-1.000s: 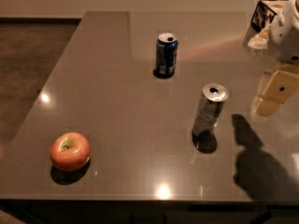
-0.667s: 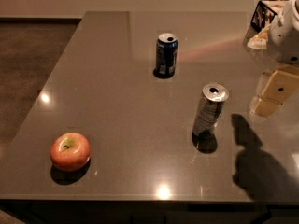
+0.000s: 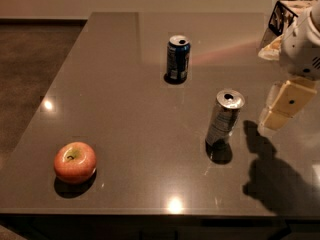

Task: Pick redbull can

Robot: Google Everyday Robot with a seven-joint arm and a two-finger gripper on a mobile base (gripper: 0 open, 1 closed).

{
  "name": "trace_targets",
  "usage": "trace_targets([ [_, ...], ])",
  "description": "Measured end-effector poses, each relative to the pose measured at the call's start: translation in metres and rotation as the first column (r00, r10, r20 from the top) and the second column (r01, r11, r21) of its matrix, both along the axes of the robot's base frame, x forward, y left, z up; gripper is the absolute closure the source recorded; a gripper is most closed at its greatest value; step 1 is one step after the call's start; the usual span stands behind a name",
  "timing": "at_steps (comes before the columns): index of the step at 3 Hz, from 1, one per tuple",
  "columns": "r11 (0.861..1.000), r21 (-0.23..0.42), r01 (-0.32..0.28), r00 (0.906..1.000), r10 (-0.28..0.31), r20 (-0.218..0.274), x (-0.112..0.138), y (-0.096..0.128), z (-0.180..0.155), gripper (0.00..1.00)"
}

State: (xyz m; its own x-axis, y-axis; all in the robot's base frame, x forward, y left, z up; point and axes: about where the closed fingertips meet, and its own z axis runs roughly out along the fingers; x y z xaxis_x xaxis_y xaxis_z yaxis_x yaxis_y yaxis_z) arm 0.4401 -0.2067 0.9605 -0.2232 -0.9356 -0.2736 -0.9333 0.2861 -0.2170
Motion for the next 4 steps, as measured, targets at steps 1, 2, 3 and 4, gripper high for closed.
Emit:
trace_targets([
  [1,0.999,0.039,-0.004,0.9999,0.004,-0.016,-0.002,0.005,-0.012,0.0],
  [2,0.996,0.084,-0.018,0.9994,0.021,-0.029,-0.006,0.016,-0.025,0.0],
  [3,0.99,0.135,-0.046,0.998,0.051,-0.037,-0.005,0.034,-0.037,0.0],
  [4,0.98,0.186,-0.076,0.9957,0.084,-0.039,0.001,0.054,-0.045,0.0],
])
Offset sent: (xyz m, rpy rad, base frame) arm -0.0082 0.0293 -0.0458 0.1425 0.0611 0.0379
